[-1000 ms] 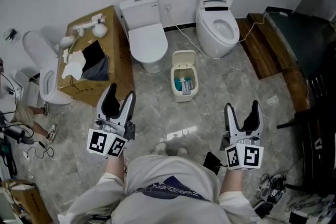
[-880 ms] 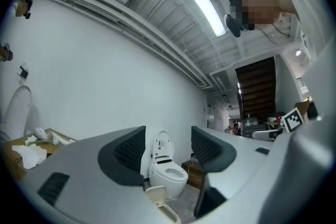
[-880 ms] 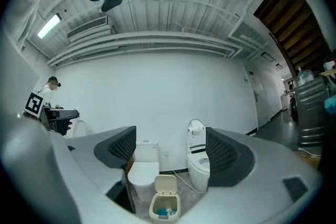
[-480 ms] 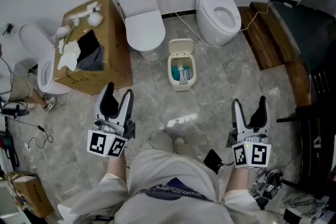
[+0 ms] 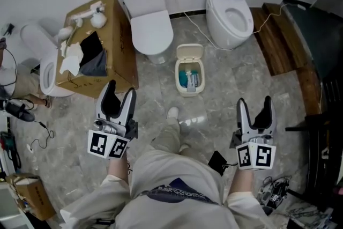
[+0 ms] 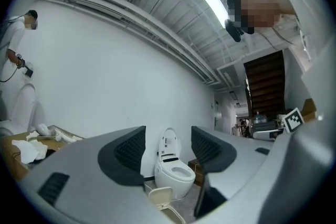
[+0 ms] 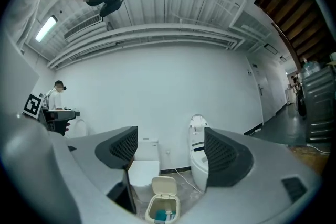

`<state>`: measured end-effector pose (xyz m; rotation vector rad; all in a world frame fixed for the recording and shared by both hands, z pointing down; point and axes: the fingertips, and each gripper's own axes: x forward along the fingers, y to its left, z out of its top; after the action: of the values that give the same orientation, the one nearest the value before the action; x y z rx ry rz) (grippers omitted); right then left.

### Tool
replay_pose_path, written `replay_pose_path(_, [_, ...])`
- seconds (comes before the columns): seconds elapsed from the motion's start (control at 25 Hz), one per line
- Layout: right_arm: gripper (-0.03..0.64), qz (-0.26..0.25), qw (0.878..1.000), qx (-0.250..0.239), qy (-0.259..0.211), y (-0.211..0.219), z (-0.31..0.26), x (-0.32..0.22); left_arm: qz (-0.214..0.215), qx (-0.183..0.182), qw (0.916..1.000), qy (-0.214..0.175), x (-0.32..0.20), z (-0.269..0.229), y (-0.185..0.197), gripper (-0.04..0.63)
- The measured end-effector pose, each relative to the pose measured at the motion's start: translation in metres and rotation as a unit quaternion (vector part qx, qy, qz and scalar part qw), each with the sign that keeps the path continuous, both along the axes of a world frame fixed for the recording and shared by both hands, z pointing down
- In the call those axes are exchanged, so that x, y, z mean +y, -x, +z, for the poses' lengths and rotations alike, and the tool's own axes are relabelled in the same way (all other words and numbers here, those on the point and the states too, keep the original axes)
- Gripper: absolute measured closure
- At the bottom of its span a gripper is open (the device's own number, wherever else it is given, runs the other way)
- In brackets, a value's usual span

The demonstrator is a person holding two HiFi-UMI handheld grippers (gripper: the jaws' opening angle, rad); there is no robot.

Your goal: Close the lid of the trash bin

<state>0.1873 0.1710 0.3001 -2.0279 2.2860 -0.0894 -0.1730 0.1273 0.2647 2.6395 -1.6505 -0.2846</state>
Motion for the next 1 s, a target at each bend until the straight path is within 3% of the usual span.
replay_pose_path(0.32, [0.228, 0.022, 1.000, 0.003, -0.010, 0.014, -0.020, -0.088, 0.018, 0.007, 0.9997, -0.013, -0.102, -0.016, 0.016, 0.345])
replay_pose_path(0.68, [0.230, 0.033, 0.999, 0.025, -0.001, 0.043, -0.026, -0.194, 0.047, 0.019, 0.9987, -0.002, -0.207, -0.009, 0.032, 0.345])
replay_pose_path(1.0, [0.232, 0.023, 0.999, 0.034, 0.018, 0.048, -0.018, -0.251, 0.052, 0.022, 0.9983, 0.011, -0.270, 0.003, 0.017, 0.345])
